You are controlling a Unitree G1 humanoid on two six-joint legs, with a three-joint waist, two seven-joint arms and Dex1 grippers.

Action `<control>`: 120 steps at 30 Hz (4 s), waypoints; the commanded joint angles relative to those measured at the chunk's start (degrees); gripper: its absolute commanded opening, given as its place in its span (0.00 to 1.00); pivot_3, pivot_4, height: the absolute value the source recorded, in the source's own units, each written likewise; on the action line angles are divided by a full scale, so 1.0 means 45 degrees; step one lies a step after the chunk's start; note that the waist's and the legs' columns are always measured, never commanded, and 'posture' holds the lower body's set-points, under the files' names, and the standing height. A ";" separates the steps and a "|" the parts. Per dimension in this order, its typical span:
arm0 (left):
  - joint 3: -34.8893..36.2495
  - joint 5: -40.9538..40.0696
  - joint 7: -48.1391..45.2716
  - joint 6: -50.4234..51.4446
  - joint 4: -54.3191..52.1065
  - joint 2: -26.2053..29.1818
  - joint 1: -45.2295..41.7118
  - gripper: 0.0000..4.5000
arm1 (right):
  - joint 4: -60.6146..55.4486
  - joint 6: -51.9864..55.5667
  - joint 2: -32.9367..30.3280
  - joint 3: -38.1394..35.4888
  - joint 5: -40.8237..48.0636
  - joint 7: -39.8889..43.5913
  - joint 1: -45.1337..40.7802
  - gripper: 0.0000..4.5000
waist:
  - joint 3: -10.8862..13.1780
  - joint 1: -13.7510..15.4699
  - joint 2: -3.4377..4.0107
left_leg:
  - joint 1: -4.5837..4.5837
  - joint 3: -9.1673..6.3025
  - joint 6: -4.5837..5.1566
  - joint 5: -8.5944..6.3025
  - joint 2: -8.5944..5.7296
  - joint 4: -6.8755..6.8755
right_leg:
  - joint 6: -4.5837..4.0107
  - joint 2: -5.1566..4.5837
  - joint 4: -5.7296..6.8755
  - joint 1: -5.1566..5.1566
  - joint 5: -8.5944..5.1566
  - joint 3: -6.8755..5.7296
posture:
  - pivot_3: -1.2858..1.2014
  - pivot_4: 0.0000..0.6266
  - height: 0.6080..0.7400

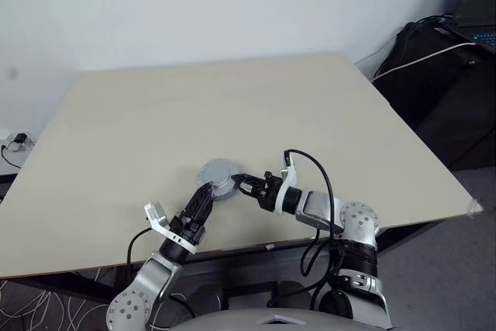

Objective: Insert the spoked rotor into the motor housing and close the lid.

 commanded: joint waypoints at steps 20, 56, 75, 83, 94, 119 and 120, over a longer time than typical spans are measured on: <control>-0.0526 -0.1253 0.0779 -0.0773 0.0145 -0.0767 -0.0421 0.87 | -0.0525 0.0472 0.0536 0.1794 0.2134 0.0304 0.1152 0.27 | -0.0007 0.0014 -0.0002 | 0.0008 0.0017 0.0005 0.0000 0.0004 0.0028 | -0.0007 0.0009 0.0001 0.0013 -0.0004 0.0013 | 0.52 0.00 1.00; -0.0248 -0.0984 0.2686 -0.3022 -0.0160 -0.1379 -0.0880 0.48 | -0.5123 -0.7632 -0.3761 0.4647 -0.5047 0.3480 0.4339 1.00 | -0.0019 0.0084 -0.0018 | 0.0014 0.0033 0.0015 -0.0004 0.0000 0.0050 | 0.0023 0.0015 -0.0010 0.0033 0.0007 0.0031 | 0.52 0.00 1.00; 0.3434 0.1522 0.4797 -0.7535 0.6850 -0.0345 -0.7851 0.48 | -0.3505 -1.7257 -0.4910 0.7897 -1.2533 0.7011 0.5971 1.00 | 0.0120 0.0635 -0.0333 | 0.0153 0.0009 0.0004 0.0044 0.0003 0.0090 | 0.0130 0.0048 -0.0082 0.0220 0.0094 0.0023 | 0.52 0.00 1.00; 0.4077 0.2339 0.3902 -0.7467 0.8681 -0.0298 -0.9237 0.48 | -0.3350 -1.7845 -0.4762 0.7724 -1.2970 0.7055 0.6215 1.00 | 0.0119 0.0677 -0.0334 | 0.0134 0.0017 0.0016 0.0032 0.0004 0.0079 | 0.0122 0.0059 -0.0170 0.0231 0.0148 0.0026 | 0.52 0.00 1.00; 0.4902 0.4172 0.4932 -0.8645 1.0534 -0.0347 -1.0502 0.48 | -0.3447 -1.7666 -0.4629 0.7618 -1.3062 0.7072 0.6381 1.00 | 0.0116 0.0669 -0.0338 | 0.0137 0.0019 0.0011 0.0038 0.0016 0.0083 | 0.0113 0.0073 -0.0169 0.0230 0.0175 0.0028 | 0.52 0.00 1.00; 0.1762 0.5416 0.8392 -0.3431 0.2964 -0.1876 -0.3725 0.99 | -0.3290 -1.7061 -0.4495 0.7511 -1.2911 0.7472 0.6058 1.00 | -0.0166 0.0338 -0.0143 | 0.0242 0.0187 -0.0007 -0.0035 0.0112 0.0066 | 0.0122 0.0144 -0.0167 0.0252 0.0166 0.0188 | 0.52 0.00 1.00; 0.1217 0.5641 0.8105 -0.3194 0.2402 -0.1557 -0.3259 0.99 | -0.3332 -1.7042 -0.4499 0.7491 -1.2874 0.7523 0.6086 1.00 | -0.0180 0.0374 -0.0128 | 0.0248 0.0190 -0.0009 -0.0042 0.0110 0.0067 | 0.0138 0.0142 -0.0168 0.0261 0.0148 0.0191 | 0.52 0.00 1.00</control>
